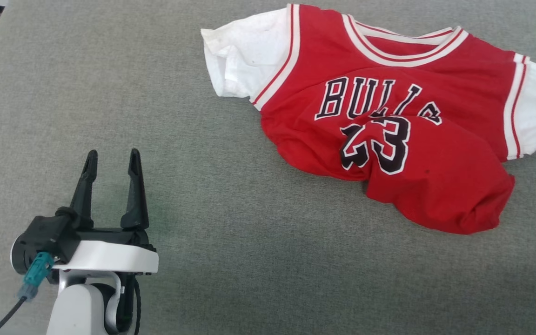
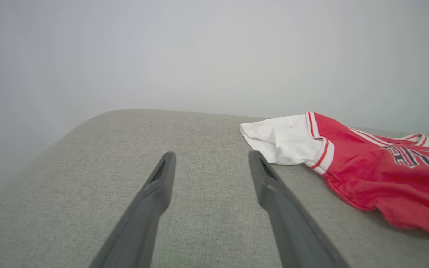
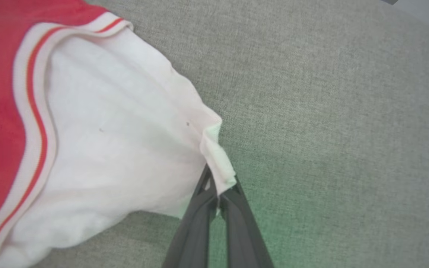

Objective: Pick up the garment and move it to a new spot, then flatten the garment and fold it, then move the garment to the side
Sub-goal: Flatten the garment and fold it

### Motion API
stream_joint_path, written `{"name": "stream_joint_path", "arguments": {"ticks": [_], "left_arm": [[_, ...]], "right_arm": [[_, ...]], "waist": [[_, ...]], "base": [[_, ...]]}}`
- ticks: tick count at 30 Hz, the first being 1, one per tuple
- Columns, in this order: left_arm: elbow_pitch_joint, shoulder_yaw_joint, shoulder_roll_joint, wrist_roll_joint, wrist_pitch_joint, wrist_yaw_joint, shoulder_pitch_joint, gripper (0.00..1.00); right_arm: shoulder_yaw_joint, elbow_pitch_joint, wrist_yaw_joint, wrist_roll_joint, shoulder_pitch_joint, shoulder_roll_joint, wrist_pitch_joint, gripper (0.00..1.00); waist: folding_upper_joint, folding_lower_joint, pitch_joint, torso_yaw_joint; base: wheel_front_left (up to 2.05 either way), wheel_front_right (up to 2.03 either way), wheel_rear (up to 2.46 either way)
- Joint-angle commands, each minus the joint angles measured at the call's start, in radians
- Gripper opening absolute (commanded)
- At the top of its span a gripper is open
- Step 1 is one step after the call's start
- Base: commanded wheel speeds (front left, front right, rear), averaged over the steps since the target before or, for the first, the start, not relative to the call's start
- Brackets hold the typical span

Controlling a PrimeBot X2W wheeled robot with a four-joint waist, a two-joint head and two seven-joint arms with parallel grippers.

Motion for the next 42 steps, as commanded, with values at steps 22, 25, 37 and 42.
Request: {"name": "stream_joint_path", "arguments": {"ticks": [22,25,37,42], "left_arm": [[0.196,-0.512,0.661,-0.31,0.215,-0.004,-0.547,1.0],[0.245,-0.627,0.757,-0.44,0.33,-0.004,-0.651,1.0],[0.439,-0.895,0.978,-0.77,0.758,-0.004,-0.888,1.0],[0.446,-0.971,0.998,-0.83,0.836,-0.004,-0.905,1.0]], "right_arm": [[-0.274,-0.381,-0.003,-0.262,0.334,0.384,-0.711,1.0],[-0.308,-0.445,-0.003,-0.29,0.403,0.47,-0.737,1.0],[-0.32,-0.556,-0.003,-0.337,0.515,0.615,-0.739,1.0],[-0.312,-0.592,-0.003,-0.353,0.529,0.627,-0.731,1.0]], "waist": [[0.0,0.0,0.068,-0.358],[0.0,0.0,0.091,-0.42],[0.0,0.0,0.136,-0.581],[0.0,0.0,0.132,-0.579]], "base": [[0.0,0.0,0.0],[0.0,0.0,0.0],[0.0,0.0,0.0],[0.0,0.0,0.0]]}}
